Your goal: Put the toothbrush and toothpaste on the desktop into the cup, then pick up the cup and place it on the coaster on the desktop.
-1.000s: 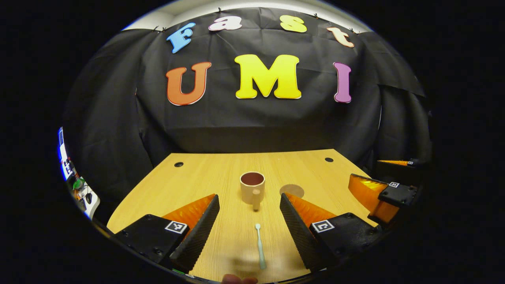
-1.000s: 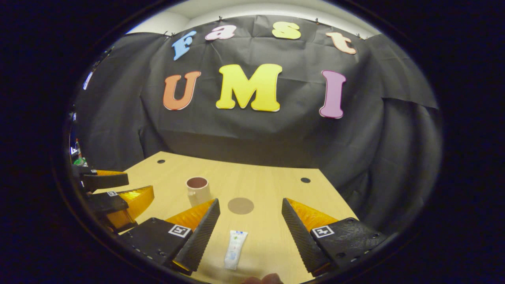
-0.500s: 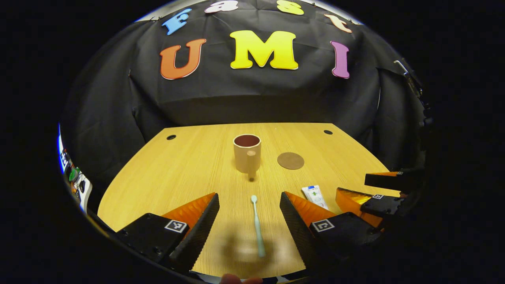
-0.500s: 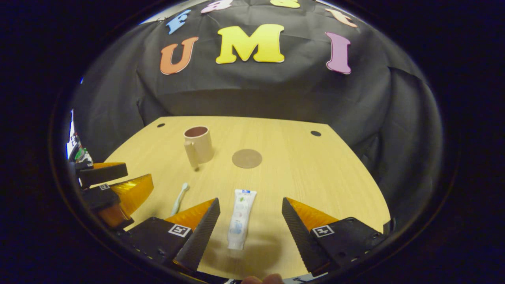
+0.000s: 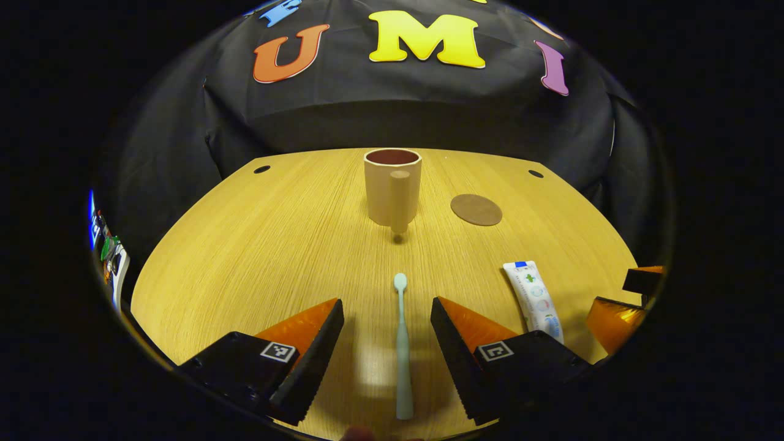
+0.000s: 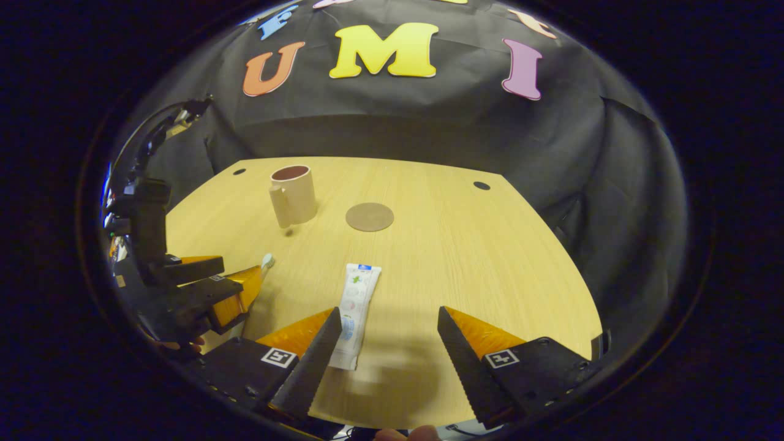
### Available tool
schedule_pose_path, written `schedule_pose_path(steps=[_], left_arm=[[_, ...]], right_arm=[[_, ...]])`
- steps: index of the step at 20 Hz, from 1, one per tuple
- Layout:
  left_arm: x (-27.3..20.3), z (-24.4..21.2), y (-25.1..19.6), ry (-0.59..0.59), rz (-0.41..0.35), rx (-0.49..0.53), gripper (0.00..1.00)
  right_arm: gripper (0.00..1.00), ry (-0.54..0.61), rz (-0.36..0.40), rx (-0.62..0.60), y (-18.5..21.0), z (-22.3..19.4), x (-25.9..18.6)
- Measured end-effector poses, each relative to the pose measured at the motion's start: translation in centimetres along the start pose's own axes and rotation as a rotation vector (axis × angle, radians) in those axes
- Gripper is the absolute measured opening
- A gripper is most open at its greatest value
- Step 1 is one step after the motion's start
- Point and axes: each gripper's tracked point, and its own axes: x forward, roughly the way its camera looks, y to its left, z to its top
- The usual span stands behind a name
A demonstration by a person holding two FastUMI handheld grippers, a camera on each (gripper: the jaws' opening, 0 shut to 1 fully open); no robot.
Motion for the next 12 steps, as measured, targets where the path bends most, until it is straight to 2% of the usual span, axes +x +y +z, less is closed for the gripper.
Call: schedule_pose_path(steps=[1,2,4,7,9,10,11,12], left_arm=[[0.4,-0.3,-0.1,0.011,-0.006,-0.003,0.94],[0.8,-0.3,-0.2,0.016,-0.012,0.0,0.86],[1.2,-0.3,-0.6,0.017,-0.024,0.016,0.82],[1.7,-0.3,-1.1,0.025,-0.042,0.037,0.68],[2.0,-0.8,-1.5,0.043,-0.048,0.034,0.6],[2.1,-1.1,-1.5,0.055,-0.045,0.031,0.58],[2.1,-0.9,-1.5,0.049,-0.043,0.036,0.59],[2.2,-1.0,-1.5,0.054,-0.04,0.042,0.52]], right_arm=[[0.95,-0.001,-0.001,-0.002,0.0,0.0,0.0],[0.95,-0.001,-0.004,-0.003,-0.1,0.1,0.1],[0.95,-0.001,-0.01,0.001,-0.2,0.1,0.2],[0.98,0.002,-0.025,0.013,-0.6,0.2,0.5],[0.95,0.001,-0.033,0.025,-0.8,0.2,0.5],[0.95,0.004,-0.034,0.027,-0.8,0.2,0.4],[0.95,0.006,-0.033,0.027,-0.8,0.0,0.5],[0.95,0.006,-0.034,0.028,-0.9,0.1,0.5]])
